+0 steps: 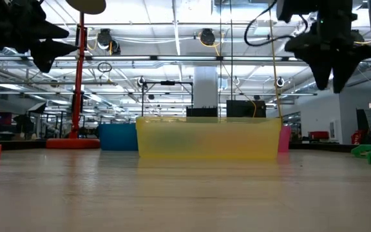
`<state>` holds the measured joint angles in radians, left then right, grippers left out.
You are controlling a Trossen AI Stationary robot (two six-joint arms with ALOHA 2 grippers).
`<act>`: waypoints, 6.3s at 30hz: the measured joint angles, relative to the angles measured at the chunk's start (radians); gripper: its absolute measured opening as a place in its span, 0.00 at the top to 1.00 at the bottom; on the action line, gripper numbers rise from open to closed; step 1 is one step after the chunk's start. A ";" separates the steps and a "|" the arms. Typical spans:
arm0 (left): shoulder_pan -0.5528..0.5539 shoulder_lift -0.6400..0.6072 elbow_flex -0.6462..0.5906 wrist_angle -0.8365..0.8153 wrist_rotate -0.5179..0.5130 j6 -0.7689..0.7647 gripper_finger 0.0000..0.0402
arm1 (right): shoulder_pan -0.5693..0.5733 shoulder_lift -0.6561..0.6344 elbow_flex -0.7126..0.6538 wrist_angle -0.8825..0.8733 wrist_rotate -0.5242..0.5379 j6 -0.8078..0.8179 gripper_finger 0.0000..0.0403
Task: Pick and place Stapler, Stapler remover, tape
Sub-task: Put the green stapler into the blue bin
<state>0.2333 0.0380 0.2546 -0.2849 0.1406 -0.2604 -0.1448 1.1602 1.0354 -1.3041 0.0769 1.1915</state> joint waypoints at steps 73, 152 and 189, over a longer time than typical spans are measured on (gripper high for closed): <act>0.000 0.001 0.001 0.301 -0.013 -0.168 0.60 | 0.000 -0.075 -0.476 0.608 0.009 0.468 0.84; 0.004 1.048 0.413 0.498 0.114 -0.034 0.43 | -0.083 0.574 0.260 1.434 -0.544 -0.655 0.84; 0.004 1.221 0.457 0.467 0.308 -0.120 0.56 | -0.021 0.574 0.260 1.376 -0.576 -0.789 0.84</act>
<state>0.2371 1.2594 0.7116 0.1825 0.4488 -0.3801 -0.1654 1.7340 1.2949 0.0723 -0.4995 0.4030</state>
